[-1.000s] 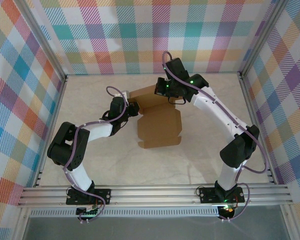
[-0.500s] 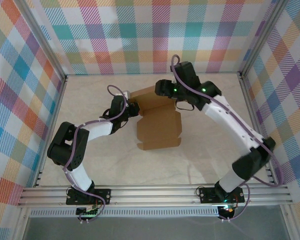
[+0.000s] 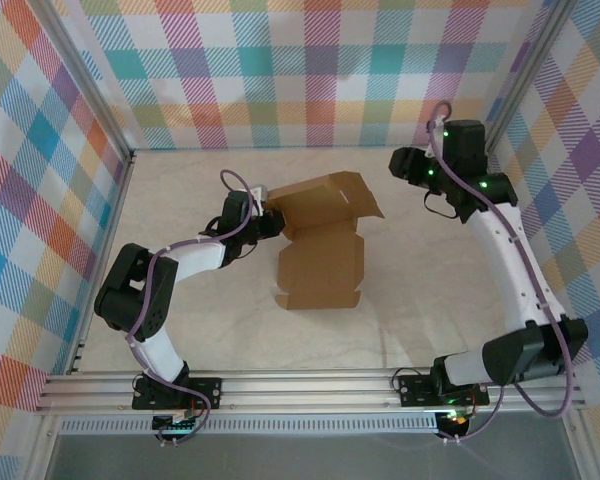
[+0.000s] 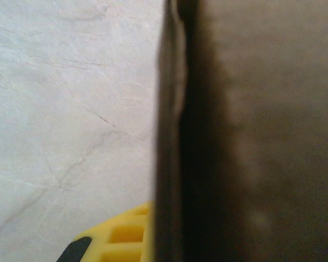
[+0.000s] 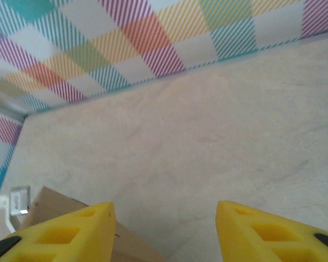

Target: Fold the paper box

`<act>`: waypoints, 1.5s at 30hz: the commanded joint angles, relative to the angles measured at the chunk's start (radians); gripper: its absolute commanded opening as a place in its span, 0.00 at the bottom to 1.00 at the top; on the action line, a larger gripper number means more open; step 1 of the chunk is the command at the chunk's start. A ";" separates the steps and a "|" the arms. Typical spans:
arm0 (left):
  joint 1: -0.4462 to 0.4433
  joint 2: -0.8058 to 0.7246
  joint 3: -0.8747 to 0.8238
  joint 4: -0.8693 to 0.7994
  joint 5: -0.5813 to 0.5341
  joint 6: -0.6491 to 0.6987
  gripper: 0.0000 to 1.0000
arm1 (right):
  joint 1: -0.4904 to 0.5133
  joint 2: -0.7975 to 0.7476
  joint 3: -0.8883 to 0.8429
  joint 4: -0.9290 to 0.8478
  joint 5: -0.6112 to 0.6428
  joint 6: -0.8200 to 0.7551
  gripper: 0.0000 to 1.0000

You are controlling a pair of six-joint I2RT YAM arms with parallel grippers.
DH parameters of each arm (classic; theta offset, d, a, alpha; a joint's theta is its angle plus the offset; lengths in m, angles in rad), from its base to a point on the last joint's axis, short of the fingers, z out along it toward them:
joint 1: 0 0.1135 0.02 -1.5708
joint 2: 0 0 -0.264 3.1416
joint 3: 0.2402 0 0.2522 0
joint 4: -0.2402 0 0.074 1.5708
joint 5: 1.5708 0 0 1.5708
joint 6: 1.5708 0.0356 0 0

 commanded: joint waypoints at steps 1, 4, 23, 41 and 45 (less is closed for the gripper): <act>0.003 -0.034 0.023 0.026 0.057 0.012 0.00 | 0.008 0.043 -0.006 0.003 -0.185 -0.185 0.50; 0.003 -0.028 0.027 0.031 0.058 0.004 0.00 | 0.025 0.068 -0.019 0.014 -0.271 -0.222 0.45; 0.004 0.004 0.057 0.000 0.054 -0.054 0.00 | 0.200 0.067 -0.177 0.144 -0.262 -0.371 0.40; 0.006 0.012 0.086 -0.068 0.057 -0.062 0.00 | 0.234 0.043 -0.249 0.237 -0.296 -0.502 0.25; 0.010 0.027 0.092 -0.081 0.052 -0.085 0.00 | 0.234 0.016 -0.259 0.220 -0.252 -0.463 0.18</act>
